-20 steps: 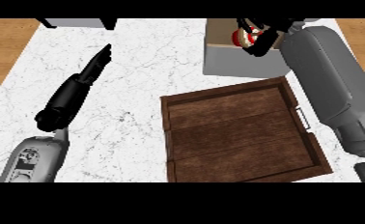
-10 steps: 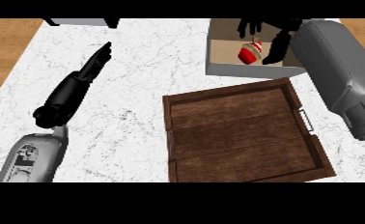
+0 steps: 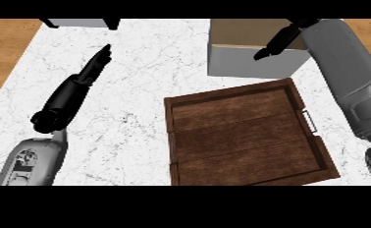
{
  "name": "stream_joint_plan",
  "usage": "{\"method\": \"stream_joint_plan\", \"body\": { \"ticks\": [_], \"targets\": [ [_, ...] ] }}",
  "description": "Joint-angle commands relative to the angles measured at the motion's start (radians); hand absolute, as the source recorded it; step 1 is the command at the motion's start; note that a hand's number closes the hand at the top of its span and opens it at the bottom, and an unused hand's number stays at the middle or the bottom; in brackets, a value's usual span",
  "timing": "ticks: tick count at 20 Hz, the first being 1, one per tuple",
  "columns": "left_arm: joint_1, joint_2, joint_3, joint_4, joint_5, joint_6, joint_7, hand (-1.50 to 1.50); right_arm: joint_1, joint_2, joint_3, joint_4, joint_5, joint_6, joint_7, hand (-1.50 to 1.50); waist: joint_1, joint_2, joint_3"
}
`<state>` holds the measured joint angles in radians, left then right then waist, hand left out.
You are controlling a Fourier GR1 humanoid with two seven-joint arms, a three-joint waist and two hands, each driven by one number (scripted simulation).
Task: Pick the cupcake from the tray and place it in the cardboard box
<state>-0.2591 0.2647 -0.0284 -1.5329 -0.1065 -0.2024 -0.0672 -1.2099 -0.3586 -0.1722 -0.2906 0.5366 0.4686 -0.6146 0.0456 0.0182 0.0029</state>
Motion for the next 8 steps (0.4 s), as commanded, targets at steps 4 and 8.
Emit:
{"method": "stream_joint_plan", "body": {
  "ticks": [4,8],
  "targets": [
    [0.018,-0.008,-0.018,-0.015,-0.015,0.000,-0.004,0.00,-0.029,-0.054,-0.249,0.156,-0.230,0.063,0.140,-1.50,0.018,0.008,-0.001],
    [-0.008,-0.025,-0.032,0.009,-0.031,0.007,-0.027,0.00,-0.022,-0.115,-0.291,0.164,-0.264,0.041,0.137,-1.50,0.032,0.023,0.000]
  ]
}}
